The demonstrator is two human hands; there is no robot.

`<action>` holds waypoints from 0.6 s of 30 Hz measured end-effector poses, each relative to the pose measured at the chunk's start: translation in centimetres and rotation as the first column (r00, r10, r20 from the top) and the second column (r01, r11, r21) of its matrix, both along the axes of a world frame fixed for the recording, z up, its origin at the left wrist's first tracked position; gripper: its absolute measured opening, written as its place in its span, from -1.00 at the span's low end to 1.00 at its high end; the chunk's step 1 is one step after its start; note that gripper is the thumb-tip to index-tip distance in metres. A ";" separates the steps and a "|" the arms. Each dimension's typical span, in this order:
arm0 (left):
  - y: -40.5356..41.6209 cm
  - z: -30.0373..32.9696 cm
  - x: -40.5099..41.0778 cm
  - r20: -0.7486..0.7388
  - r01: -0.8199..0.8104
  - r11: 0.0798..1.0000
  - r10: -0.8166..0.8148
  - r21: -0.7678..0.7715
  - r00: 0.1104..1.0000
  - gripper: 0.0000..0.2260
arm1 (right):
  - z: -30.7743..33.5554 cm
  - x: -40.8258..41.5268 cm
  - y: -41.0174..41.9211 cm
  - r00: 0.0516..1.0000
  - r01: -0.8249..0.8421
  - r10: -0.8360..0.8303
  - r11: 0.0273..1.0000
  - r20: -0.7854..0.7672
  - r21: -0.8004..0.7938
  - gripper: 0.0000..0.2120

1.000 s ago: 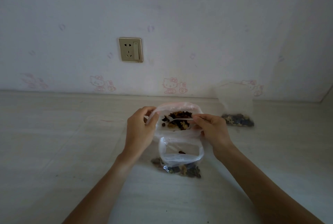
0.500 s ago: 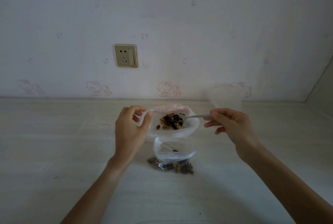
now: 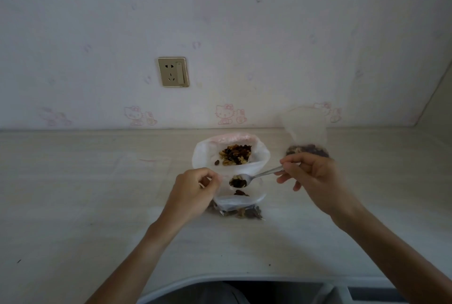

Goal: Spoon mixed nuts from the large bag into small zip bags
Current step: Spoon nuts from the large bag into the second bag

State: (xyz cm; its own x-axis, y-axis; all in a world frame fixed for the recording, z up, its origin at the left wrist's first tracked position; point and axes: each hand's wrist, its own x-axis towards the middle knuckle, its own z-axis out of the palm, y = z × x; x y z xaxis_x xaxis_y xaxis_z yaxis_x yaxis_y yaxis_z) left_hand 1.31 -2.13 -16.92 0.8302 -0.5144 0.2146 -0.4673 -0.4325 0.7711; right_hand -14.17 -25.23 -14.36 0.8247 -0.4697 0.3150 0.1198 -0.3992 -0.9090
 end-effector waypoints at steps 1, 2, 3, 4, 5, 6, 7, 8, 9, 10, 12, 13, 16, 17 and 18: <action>0.1 0.0 -0.2 0.012 0.010 1.000 -0.010 -0.020 1.000 -0.87 | 0.2 -0.3 0.4 1.000 -0.010 0.012 0.996 0.011 -0.091 -0.88; 0.2 0.1 -0.3 0.014 0.020 0.999 -0.019 -0.044 1.000 -0.88 | 0.5 -0.7 0.8 0.999 -0.020 0.025 0.982 0.029 -0.185 -0.89; 0.3 0.1 -0.5 0.003 0.026 0.997 -0.026 -0.070 1.000 -0.88 | 0.8 -1.2 1.2 0.997 -0.026 0.045 0.956 0.061 -0.292 -0.89; 0.4 0.0 -0.7 -0.014 0.029 0.995 -0.030 -0.097 0.999 -0.88 | 1.1 -1.6 1.5 0.991 -0.025 0.076 0.909 0.107 -0.417 -0.88; 0.5 0.0 -0.8 -0.026 0.027 0.993 -0.031 -0.117 0.999 -0.88 | 1.5 -2.0 1.8 0.982 -0.021 0.118 0.839 0.145 -0.543 -0.87; 0.6 -0.1 -0.9 -0.031 0.022 0.992 -0.026 -0.125 0.999 -0.88 | 1.7 -2.3 2.0 0.972 -0.021 0.167 0.760 0.163 -0.650 -0.85; 0.8 -0.2 -1.0 -0.032 0.016 0.992 -0.020 -0.125 0.999 -0.88 | 1.9 -2.6 2.1 0.963 -0.022 0.213 0.677 0.167 -0.735 -0.84; 0.9 -0.4 -1.0 -0.033 0.012 0.992 -0.017 -0.122 0.999 -0.88 | 1.9 -2.6 2.2 0.954 -0.015 0.247 0.604 0.169 -0.797 -0.83; 1.0 -0.5 -1.1 -0.036 0.012 0.993 -0.016 -0.120 0.999 -0.88 | 1.8 -2.7 2.2 0.949 -0.005 0.265 0.560 0.173 -0.829 -0.82; 1.1 -0.6 -1.1 -0.039 0.011 0.993 -0.016 -0.118 0.999 -0.87 | 1.7 -2.7 2.3 0.948 -0.003 0.265 0.560 0.175 -0.829 -0.81; 1.1 -0.7 -1.0 -0.044 0.005 0.994 -0.010 -0.110 0.999 -0.88 | 1.6 -2.6 2.3 0.956 -0.021 0.231 0.667 0.180 -0.745 -0.80; 1.1 -0.6 -0.9 -0.040 0.004 0.995 -0.008 -0.099 0.999 -0.88 | 1.5 -2.5 2.2 0.962 -0.020 0.198 0.737 0.187 -0.676 -0.80; 1.1 -0.3 -0.4 0.036 -0.017 0.999 0.019 -0.045 0.999 -0.85 | 1.3 -1.5 1.3 0.978 0.011 0.073 0.916 0.194 -0.401 -0.86; 1.1 0.1 -0.1 0.086 -0.039 0.999 0.042 -0.034 0.995 -0.83 | 1.2 -1.0 0.9 0.983 0.013 0.040 0.958 0.182 -0.285 -0.87; 1.0 0.5 0.3 0.137 -0.064 0.997 0.068 -0.037 0.988 -0.82 | 1.0 -0.5 0.4 0.985 0.019 0.013 0.983 0.173 -0.183 -0.89</action>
